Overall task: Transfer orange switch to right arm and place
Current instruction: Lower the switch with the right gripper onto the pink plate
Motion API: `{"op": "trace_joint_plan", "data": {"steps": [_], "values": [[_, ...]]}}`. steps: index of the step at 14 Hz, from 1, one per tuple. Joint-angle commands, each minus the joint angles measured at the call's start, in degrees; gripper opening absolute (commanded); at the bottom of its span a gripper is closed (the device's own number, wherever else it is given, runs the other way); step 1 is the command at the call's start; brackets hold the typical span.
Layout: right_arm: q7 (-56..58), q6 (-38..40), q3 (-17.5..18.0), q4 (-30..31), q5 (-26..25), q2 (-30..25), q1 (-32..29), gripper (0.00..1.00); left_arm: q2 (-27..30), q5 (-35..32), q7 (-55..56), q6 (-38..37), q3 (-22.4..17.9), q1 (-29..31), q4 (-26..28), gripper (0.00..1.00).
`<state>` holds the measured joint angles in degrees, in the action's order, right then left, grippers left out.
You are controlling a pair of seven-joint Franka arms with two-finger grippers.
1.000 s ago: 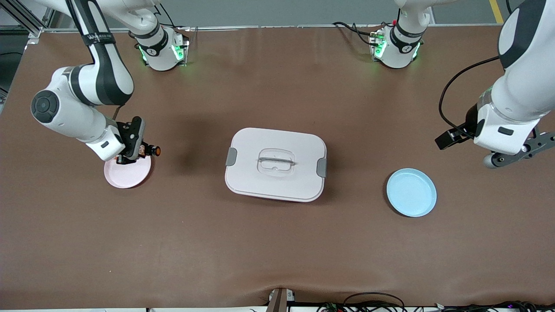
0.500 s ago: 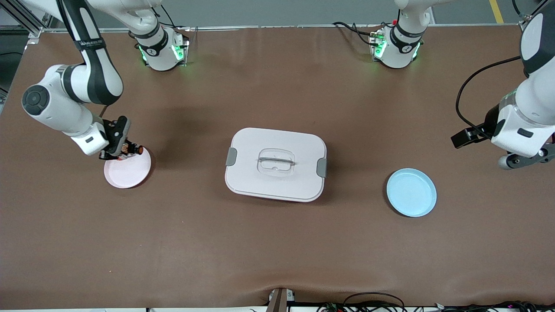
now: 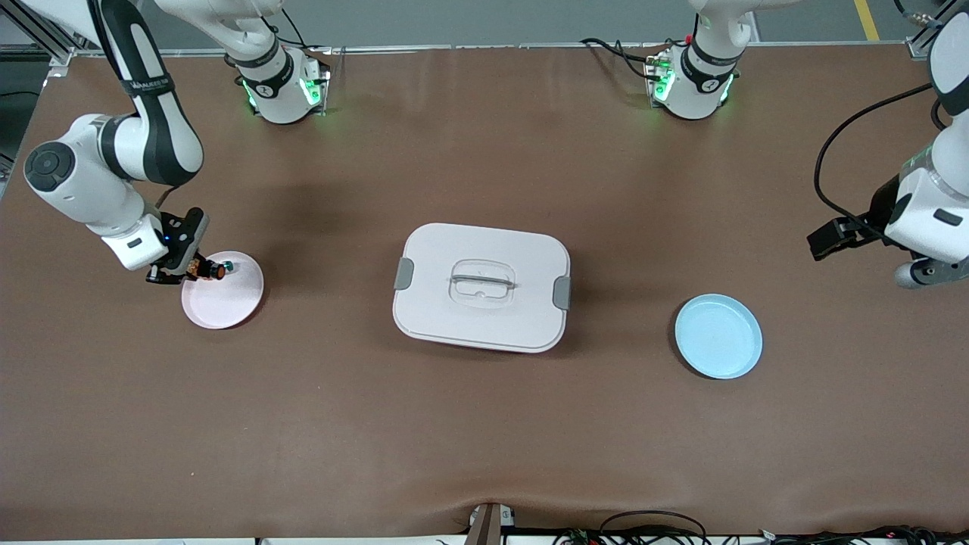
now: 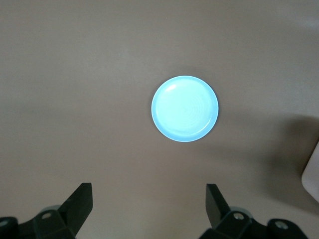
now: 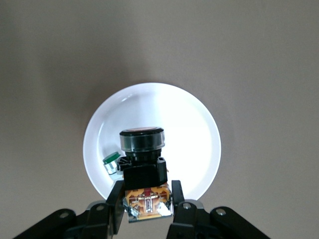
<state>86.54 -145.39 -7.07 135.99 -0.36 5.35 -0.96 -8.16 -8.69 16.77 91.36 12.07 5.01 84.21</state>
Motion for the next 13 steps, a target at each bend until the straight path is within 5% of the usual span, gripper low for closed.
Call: {"op": "trace_joint_plan", "data": {"steps": [1, 13], "values": [[1.70, -3.75, 1.10, -0.11, -1.04, 3.17, -1.68, 0.00, 5.43, 3.14, -3.57, 2.33, -4.85, -2.98, 5.35, 1.00], [1.70, -12.02, 1.53, -0.64, -0.16, 11.17, -1.68, 0.00, 7.89, 6.32, -9.92, 1.71, -6.35, -3.69, 3.94, 1.00]]}}
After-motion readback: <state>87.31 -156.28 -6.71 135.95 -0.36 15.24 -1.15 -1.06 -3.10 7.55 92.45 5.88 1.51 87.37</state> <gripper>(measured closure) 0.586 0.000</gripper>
